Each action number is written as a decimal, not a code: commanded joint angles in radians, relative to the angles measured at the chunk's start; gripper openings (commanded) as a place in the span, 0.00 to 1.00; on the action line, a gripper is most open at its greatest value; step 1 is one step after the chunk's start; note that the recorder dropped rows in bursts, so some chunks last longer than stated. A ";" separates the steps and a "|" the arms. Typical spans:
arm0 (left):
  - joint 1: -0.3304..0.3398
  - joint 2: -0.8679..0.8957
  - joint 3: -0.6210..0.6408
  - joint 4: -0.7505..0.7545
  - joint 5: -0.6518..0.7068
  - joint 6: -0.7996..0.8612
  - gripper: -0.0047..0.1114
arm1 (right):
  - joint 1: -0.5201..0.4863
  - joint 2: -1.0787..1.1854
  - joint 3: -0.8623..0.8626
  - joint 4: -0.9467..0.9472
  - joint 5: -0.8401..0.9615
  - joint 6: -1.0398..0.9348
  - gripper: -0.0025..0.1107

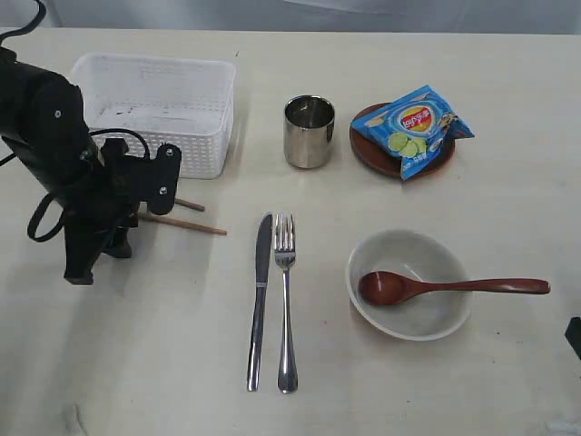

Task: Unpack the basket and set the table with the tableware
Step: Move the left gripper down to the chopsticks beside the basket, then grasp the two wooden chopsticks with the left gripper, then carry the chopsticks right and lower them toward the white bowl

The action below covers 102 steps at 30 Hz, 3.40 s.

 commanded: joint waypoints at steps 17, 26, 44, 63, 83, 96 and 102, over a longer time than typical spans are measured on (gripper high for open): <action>-0.002 0.047 -0.146 0.152 0.083 -0.067 0.38 | 0.000 -0.006 0.004 0.000 -0.006 -0.009 0.02; -0.002 0.121 -0.190 0.165 0.097 -0.067 0.38 | 0.000 -0.006 0.004 0.000 -0.006 -0.009 0.02; -0.002 0.145 -0.188 0.165 0.262 -0.054 0.04 | 0.000 -0.006 0.004 0.000 -0.006 -0.009 0.02; -0.051 -0.191 -0.182 -0.130 0.396 -0.484 0.04 | 0.000 -0.006 0.004 0.000 -0.006 -0.009 0.02; -0.473 -0.059 -0.263 -0.920 0.086 -1.042 0.04 | 0.000 -0.006 0.004 0.000 -0.006 -0.009 0.02; -0.536 0.183 -0.461 -0.911 0.055 -1.203 0.04 | 0.000 -0.006 0.004 0.000 -0.006 -0.009 0.02; -0.539 0.190 -0.461 -0.878 0.046 -1.203 0.04 | 0.000 -0.006 0.004 0.000 -0.006 0.014 0.02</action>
